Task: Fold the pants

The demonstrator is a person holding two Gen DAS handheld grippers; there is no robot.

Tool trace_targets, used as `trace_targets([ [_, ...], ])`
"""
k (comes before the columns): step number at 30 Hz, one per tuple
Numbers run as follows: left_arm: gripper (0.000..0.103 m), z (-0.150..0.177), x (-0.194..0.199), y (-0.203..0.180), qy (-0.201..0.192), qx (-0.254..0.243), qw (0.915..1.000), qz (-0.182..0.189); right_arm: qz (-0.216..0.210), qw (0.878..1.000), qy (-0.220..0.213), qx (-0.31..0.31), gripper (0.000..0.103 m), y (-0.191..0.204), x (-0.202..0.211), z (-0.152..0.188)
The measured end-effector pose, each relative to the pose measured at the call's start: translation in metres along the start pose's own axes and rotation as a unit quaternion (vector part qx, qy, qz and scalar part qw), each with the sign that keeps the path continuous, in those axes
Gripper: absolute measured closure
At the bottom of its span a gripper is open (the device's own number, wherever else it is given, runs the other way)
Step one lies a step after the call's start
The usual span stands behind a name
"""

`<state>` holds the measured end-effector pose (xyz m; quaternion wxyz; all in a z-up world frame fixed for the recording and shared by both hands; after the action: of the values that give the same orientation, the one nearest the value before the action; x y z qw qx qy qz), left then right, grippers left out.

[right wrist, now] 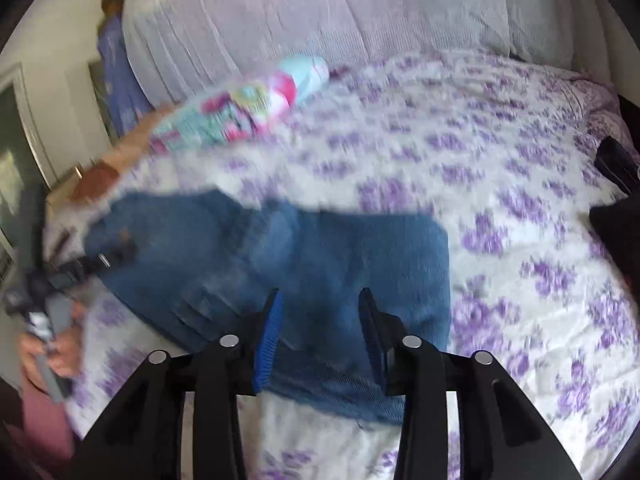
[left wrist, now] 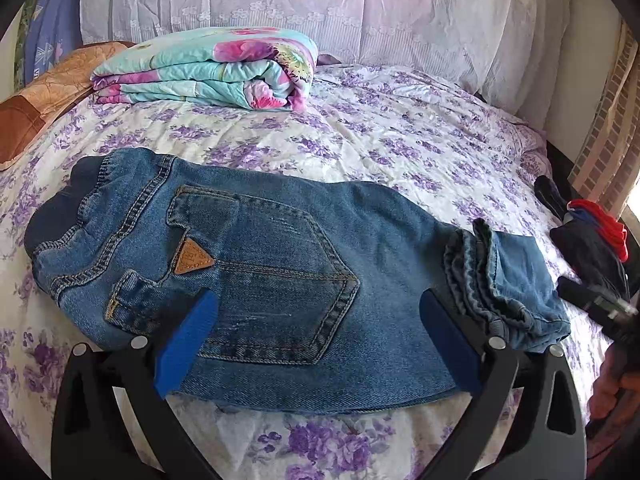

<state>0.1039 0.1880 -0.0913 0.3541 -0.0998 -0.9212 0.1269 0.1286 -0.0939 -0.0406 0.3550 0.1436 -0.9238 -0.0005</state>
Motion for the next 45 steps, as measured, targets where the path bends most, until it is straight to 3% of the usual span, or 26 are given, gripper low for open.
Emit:
trace_targets([
  [3,0.004,0.0,-0.001,-0.001,0.0,-0.002,1.0,-0.004,0.031,0.999,-0.02,-0.006,0.038,-0.005,-0.01,-0.01],
  [5,0.004,0.0,-0.001,-0.001,0.0,-0.002,1.0,-0.002,0.053,0.998,0.038,-0.008,0.032,-0.014,-0.048,-0.001],
  [6,0.004,0.0,-0.001,-0.002,0.001,-0.002,1.0,-0.003,0.058,0.996,0.068,-0.013,0.031,-0.019,-0.068,0.008],
  [8,0.004,0.0,-0.001,-0.002,0.001,-0.002,1.0,-0.003,0.065,0.997,0.049,0.003,0.029,-0.01,-0.057,0.004],
  [10,0.004,0.0,-0.001,-0.003,0.001,-0.004,1.0,-0.006,0.034,0.999,0.005,0.002,0.031,-0.001,-0.033,-0.008],
  [13,0.004,0.0,-0.002,-0.004,0.003,-0.008,0.9999,-0.013,0.029,0.999,-0.031,0.015,0.031,0.011,-0.019,-0.025],
  [15,0.004,0.0,-0.003,-0.005,0.005,-0.011,0.9998,-0.018,0.015,1.0,-0.014,0.012,0.031,0.016,-0.034,-0.033],
  [18,0.004,0.0,-0.002,-0.004,0.004,-0.011,0.9998,-0.017,0.009,0.997,0.071,0.014,0.029,0.022,-0.091,-0.023],
  [21,0.004,0.0,-0.002,-0.005,0.003,-0.008,0.9999,-0.015,0.029,0.998,0.052,0.033,0.03,0.034,-0.076,-0.023],
  [25,0.004,0.0,-0.002,-0.005,0.004,-0.01,0.9998,-0.017,-0.002,0.999,-0.001,0.033,0.03,0.046,-0.027,-0.016],
  [29,0.004,0.001,-0.002,-0.005,0.003,-0.011,0.9998,-0.017,0.034,0.995,0.06,0.069,0.025,0.051,-0.059,0.018],
  [34,0.004,0.0,-0.002,-0.004,0.002,-0.008,0.9999,-0.014,0.01,0.999,0.04,0.034,0.024,0.04,-0.052,0.016],
  [37,0.004,0.0,0.008,-0.001,-0.007,0.002,1.0,-0.002,0.058,0.997,0.009,0.046,0.023,0.048,-0.036,0.017],
  [39,0.004,-0.001,0.021,0.005,-0.005,0.005,1.0,0.0,0.062,0.995,-0.026,0.073,0.023,0.062,-0.019,0.017],
  [42,0.004,-0.004,0.047,0.019,-0.03,-0.004,0.9986,-0.043,0.028,0.989,-0.084,0.117,0.015,0.096,0.009,0.018],
  [45,0.004,-0.006,0.076,0.06,-0.045,0.04,0.9955,-0.073,-0.013,0.983,-0.106,0.151,0.012,0.137,0.018,0.015],
])
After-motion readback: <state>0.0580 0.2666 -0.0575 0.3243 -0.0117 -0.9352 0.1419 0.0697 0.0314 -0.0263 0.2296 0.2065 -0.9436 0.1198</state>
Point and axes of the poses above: each gripper's, at about its wrist camera, not at the fingertips, and x roughly against the way its jaws point, y to its left, z to its underside, the point moved 1 cm from there along -x, roughly the way its jaws point, and after that the axes turned 8 degrees about z, right-handed, at the moved point
